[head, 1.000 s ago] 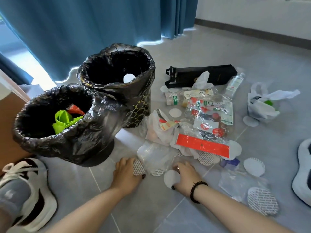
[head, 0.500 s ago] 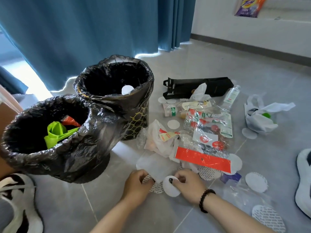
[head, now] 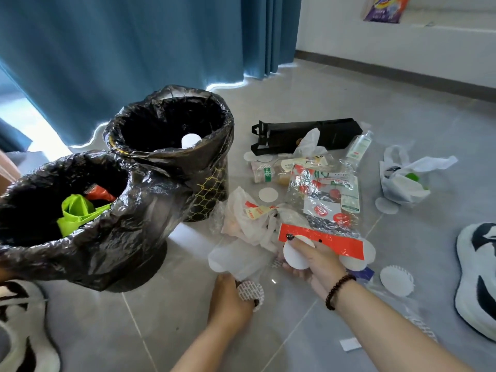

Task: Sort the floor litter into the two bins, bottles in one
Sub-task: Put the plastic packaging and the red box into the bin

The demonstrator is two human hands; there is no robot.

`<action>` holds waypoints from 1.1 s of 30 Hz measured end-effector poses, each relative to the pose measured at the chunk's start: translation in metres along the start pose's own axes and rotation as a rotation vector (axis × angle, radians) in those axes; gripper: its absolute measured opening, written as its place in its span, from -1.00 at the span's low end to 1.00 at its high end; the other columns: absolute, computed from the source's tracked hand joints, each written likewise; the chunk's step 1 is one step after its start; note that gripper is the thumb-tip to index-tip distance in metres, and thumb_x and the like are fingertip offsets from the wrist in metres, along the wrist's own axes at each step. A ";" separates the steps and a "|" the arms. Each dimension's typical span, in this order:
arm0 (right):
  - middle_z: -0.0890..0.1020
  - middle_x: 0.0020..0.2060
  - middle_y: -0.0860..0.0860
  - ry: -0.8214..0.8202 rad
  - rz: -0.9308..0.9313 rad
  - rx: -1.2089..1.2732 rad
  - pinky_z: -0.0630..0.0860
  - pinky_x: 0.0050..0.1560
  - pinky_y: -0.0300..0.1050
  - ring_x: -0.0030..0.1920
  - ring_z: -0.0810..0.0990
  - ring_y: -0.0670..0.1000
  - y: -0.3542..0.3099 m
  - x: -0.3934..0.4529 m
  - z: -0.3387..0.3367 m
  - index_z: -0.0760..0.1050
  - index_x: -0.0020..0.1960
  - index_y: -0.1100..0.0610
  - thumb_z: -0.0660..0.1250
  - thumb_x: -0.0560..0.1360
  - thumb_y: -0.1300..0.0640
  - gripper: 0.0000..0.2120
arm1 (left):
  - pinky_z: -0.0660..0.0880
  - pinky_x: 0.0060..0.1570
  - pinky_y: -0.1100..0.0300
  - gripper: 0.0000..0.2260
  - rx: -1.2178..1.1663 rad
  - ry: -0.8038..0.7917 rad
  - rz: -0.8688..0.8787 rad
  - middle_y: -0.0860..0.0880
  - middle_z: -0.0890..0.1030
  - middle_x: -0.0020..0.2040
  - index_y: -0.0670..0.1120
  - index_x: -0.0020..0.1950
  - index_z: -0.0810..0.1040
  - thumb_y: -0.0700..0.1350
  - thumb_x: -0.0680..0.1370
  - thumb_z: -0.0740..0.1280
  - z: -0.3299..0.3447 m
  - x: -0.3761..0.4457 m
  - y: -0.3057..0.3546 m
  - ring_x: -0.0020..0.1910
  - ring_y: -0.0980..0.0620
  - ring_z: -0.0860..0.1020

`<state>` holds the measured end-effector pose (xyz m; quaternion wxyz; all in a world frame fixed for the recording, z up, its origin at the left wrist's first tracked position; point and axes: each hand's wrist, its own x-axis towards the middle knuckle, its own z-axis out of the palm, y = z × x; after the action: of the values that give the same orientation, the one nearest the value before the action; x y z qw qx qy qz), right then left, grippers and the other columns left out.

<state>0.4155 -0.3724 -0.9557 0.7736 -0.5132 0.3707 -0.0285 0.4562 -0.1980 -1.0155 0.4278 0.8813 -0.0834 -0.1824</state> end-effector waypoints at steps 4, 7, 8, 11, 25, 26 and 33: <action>0.62 -0.19 0.21 -0.012 0.005 -0.162 0.58 -0.47 -0.20 -0.41 0.66 0.05 0.005 -0.013 -0.022 0.45 0.04 0.21 0.34 0.52 0.25 -0.88 | 0.55 -0.17 0.20 -0.67 -0.445 -0.183 -0.156 -0.04 0.70 -0.14 -0.09 0.01 0.57 -0.36 0.33 0.49 0.005 0.000 0.004 -0.13 0.01 0.66; 0.60 -0.15 0.21 -0.016 0.068 -0.215 0.55 -0.50 -0.19 -0.42 0.65 0.09 0.007 -0.022 -0.037 0.43 0.11 0.17 0.24 0.59 0.13 -0.85 | 0.58 -0.22 0.11 -0.74 -0.775 -0.212 -0.315 -0.14 0.71 -0.12 -0.22 0.08 0.59 -0.42 0.43 0.38 0.013 -0.004 0.007 -0.18 -0.05 0.68; 0.58 -0.16 0.21 -0.040 0.090 -0.175 0.55 -0.50 -0.18 -0.42 0.64 0.12 0.006 -0.026 -0.041 0.43 0.11 0.17 0.20 0.60 0.13 -0.85 | 0.59 -0.26 0.13 -0.78 -0.837 -0.215 -0.348 -0.15 0.71 -0.12 -0.24 0.08 0.59 -0.41 0.46 0.34 0.015 -0.008 0.009 -0.18 -0.06 0.68; 0.52 -0.19 0.23 -0.117 0.080 -0.144 0.52 -0.49 -0.15 -0.42 0.61 0.20 0.001 -0.033 -0.042 0.43 0.06 0.20 0.10 0.58 0.25 -0.85 | 0.58 -0.32 0.19 -0.81 -0.950 -0.165 -0.385 -0.16 0.70 -0.11 -0.25 0.09 0.58 -0.39 0.51 0.30 0.018 -0.017 0.011 -0.21 -0.04 0.67; 0.66 -0.07 0.11 -0.111 -0.211 -0.505 0.37 -0.57 -0.31 -0.53 0.56 -0.12 0.005 -0.060 -0.019 0.43 0.07 0.17 0.38 0.42 0.35 -0.73 | 0.63 -0.20 0.18 -0.72 -1.270 -0.056 -0.417 -0.22 0.65 0.10 -0.30 0.26 0.51 -0.31 0.54 0.29 -0.003 -0.048 0.021 -0.12 -0.05 0.66; 0.66 -0.07 0.12 -0.104 -0.216 -0.488 0.37 -0.57 -0.32 -0.53 0.56 -0.15 0.006 -0.062 -0.020 0.44 0.08 0.20 0.40 0.42 0.34 -0.73 | 0.63 -0.21 0.18 -0.73 -1.260 -0.061 -0.404 -0.24 0.65 0.10 -0.30 0.24 0.52 -0.31 0.55 0.30 -0.006 -0.049 0.022 -0.10 -0.07 0.65; 0.59 -0.02 0.05 -0.041 -0.290 -0.576 0.43 -0.49 -0.31 -0.47 0.59 -0.03 0.016 -0.063 -0.023 0.56 0.06 0.03 0.43 0.42 0.27 -0.74 | 0.60 -0.34 0.20 -0.81 -1.143 -0.120 -0.299 -0.20 0.69 -0.06 -0.27 0.13 0.56 -0.36 0.53 0.30 -0.009 -0.058 0.033 -0.22 -0.05 0.68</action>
<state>0.3506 -0.3563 -0.9395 0.5916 -0.7590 0.2709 -0.0221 0.4072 -0.1945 -0.9697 0.7987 0.5016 0.1289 -0.3063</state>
